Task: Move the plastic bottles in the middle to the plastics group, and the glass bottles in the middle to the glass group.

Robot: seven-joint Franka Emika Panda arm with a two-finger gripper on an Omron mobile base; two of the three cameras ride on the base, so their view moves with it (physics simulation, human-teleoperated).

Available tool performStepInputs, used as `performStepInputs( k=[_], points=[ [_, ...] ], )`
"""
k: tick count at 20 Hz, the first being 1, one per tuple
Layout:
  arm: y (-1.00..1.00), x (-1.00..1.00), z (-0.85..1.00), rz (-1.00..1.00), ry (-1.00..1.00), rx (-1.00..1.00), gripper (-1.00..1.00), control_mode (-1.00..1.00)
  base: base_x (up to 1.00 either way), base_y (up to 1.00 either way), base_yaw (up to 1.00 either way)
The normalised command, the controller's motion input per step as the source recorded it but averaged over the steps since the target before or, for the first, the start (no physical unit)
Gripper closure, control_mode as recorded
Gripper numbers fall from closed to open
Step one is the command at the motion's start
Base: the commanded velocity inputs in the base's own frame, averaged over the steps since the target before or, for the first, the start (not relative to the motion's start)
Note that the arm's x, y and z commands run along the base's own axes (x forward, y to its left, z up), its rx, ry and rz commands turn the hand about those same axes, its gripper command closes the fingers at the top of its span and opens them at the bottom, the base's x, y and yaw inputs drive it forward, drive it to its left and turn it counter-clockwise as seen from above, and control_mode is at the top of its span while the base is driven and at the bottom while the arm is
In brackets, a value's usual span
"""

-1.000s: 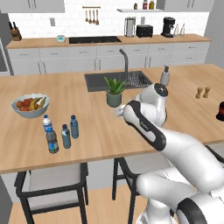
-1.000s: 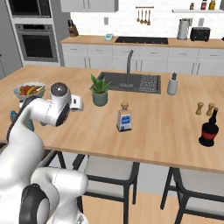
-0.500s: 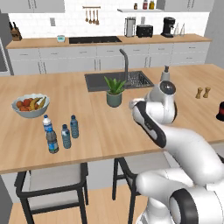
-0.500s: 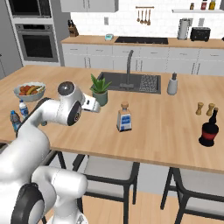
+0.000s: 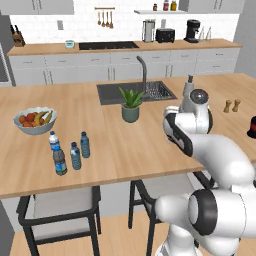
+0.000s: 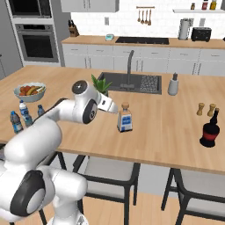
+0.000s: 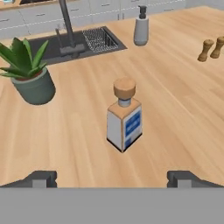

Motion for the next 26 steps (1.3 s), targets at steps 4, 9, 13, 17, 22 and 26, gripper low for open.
performStepInputs(
  k=[4,9,13,17,22,26],
  points=[
    [-0.53,0.52,0.02,0.00,0.00,0.06,-1.00,-1.00,0.00,0.00,0.00],
    [-0.57,0.37,0.00,0.00,0.02,0.06,-1.00,-1.00,0.00,0.00,0.00],
    [-0.17,0.42,-0.01,0.00,0.00,0.00,-1.00,-1.00,0.00,0.00,0.00],
    [-0.13,0.24,-0.13,0.00,0.00,0.00,-1.00,-1.00,0.00,0.00,0.00],
    [0.00,0.02,-0.24,0.00,0.00,0.00,-1.00,-1.00,0.00,0.00,0.00],
    [0.11,0.11,-0.31,0.00,0.00,-0.01,-1.00,-1.00,0.00,0.00,0.00]
  ],
)
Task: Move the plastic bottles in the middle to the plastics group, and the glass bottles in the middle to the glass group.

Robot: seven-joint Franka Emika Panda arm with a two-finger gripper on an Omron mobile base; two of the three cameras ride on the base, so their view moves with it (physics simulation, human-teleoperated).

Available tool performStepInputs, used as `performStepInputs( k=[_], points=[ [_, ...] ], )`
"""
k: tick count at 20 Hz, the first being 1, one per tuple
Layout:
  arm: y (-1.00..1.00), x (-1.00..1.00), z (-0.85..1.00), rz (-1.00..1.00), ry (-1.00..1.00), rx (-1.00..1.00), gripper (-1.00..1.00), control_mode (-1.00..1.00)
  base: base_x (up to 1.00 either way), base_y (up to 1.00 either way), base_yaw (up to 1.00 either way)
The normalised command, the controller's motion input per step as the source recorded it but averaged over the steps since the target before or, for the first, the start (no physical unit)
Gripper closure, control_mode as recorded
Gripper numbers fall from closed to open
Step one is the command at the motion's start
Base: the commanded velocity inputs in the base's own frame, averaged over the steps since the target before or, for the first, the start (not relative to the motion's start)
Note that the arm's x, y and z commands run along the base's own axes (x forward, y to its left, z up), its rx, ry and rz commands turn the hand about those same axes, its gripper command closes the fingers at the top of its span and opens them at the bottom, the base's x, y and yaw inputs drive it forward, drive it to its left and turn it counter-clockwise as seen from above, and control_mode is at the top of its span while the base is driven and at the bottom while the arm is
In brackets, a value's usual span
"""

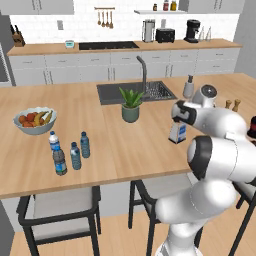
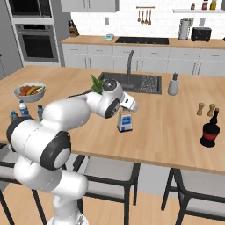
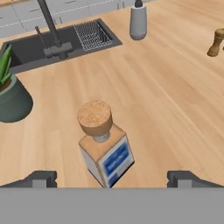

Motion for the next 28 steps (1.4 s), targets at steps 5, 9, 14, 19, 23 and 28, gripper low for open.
performStepInputs(
  k=[5,9,14,19,23,28],
  points=[
    [0.22,0.26,-0.22,0.00,0.00,-0.02,-1.00,-1.00,0.00,0.00,0.00],
    [0.04,0.33,-0.04,0.00,0.00,0.00,-1.00,-1.00,0.00,0.00,0.00],
    [0.00,0.32,0.00,0.00,0.00,0.00,-1.00,-1.00,0.00,0.00,0.00],
    [-0.02,0.29,-0.02,0.00,0.01,0.00,-1.00,-1.00,0.00,0.00,0.00],
    [-0.25,0.08,-0.10,0.01,0.03,0.00,-1.00,-1.00,0.00,0.00,0.00],
    [-0.16,0.01,-0.16,0.00,0.06,0.00,-1.00,-1.00,0.00,0.00,0.00]
  ],
)
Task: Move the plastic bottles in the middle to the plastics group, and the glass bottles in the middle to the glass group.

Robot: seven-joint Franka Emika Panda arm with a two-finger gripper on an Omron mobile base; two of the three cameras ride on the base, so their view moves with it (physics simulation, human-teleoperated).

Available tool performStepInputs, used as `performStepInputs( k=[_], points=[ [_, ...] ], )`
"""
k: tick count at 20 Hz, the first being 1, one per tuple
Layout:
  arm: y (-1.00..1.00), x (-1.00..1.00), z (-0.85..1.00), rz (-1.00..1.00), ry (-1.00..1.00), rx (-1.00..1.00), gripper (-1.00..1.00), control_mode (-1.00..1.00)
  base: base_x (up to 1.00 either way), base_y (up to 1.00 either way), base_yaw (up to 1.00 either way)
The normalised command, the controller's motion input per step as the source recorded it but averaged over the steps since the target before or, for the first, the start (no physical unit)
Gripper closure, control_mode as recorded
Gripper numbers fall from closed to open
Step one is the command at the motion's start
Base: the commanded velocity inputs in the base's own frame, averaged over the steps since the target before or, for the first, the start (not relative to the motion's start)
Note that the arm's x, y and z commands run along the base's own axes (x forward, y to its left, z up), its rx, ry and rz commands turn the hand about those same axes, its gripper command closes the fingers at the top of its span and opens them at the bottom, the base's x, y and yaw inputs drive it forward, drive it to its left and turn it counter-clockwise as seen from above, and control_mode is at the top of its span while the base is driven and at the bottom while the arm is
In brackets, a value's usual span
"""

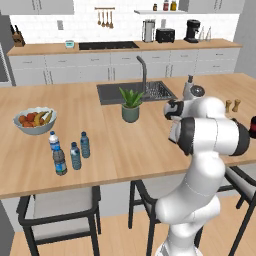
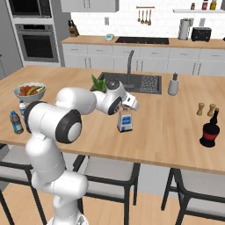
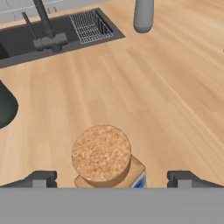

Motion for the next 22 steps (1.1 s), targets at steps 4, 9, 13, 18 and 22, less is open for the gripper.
performStepInputs(
  k=[4,9,13,18,22],
  points=[
    [0.00,0.14,-0.15,0.00,0.05,0.00,-1.00,-1.00,0.00,0.00,0.00],
    [0.00,0.17,-0.10,0.00,0.04,0.00,-1.00,-1.00,0.00,0.00,0.00],
    [0.00,0.12,-0.07,0.00,0.05,0.00,-1.00,-1.00,0.00,0.00,0.00],
    [0.00,0.09,-0.08,0.00,0.03,0.00,1.00,-1.00,0.00,0.00,0.00],
    [0.00,0.01,0.00,0.00,0.00,0.00,1.00,-1.00,0.00,0.00,0.00]
  ],
)
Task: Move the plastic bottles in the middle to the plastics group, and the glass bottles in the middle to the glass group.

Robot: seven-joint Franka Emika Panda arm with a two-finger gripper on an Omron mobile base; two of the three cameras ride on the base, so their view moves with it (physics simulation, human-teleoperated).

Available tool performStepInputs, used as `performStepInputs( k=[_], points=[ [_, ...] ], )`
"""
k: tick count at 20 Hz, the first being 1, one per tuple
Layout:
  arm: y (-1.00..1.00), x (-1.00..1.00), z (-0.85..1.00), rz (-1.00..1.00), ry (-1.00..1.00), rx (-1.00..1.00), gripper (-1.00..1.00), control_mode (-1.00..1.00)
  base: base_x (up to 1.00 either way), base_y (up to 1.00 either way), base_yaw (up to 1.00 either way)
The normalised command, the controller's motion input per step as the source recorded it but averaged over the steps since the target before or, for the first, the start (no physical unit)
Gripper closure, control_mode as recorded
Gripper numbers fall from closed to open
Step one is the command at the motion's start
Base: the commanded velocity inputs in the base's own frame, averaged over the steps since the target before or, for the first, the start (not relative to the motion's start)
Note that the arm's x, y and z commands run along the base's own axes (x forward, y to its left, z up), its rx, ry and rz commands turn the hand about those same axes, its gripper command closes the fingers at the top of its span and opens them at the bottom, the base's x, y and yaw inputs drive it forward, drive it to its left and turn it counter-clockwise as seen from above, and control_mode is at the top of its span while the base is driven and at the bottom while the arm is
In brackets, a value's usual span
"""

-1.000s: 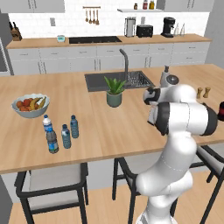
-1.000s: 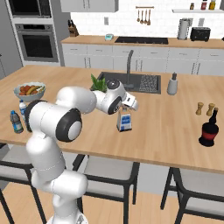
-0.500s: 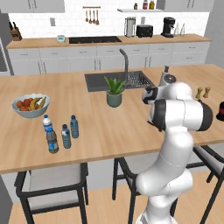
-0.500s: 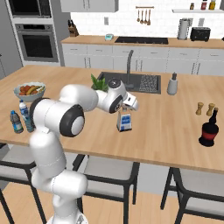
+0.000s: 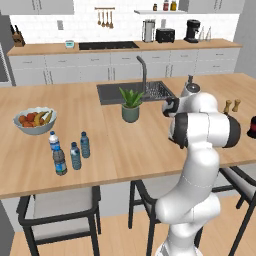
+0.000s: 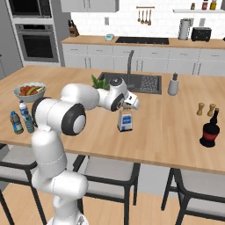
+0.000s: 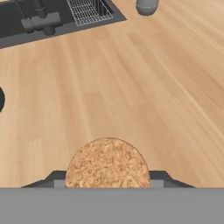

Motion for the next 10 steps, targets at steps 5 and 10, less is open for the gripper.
performStepInputs(
  k=[5,10],
  points=[
    [-0.03,0.00,0.00,0.00,-0.01,0.00,1.00,-1.00,0.00,0.00,0.00],
    [-0.52,-0.35,0.15,0.00,-0.04,0.00,1.00,-1.00,0.00,0.00,0.00]
  ],
)
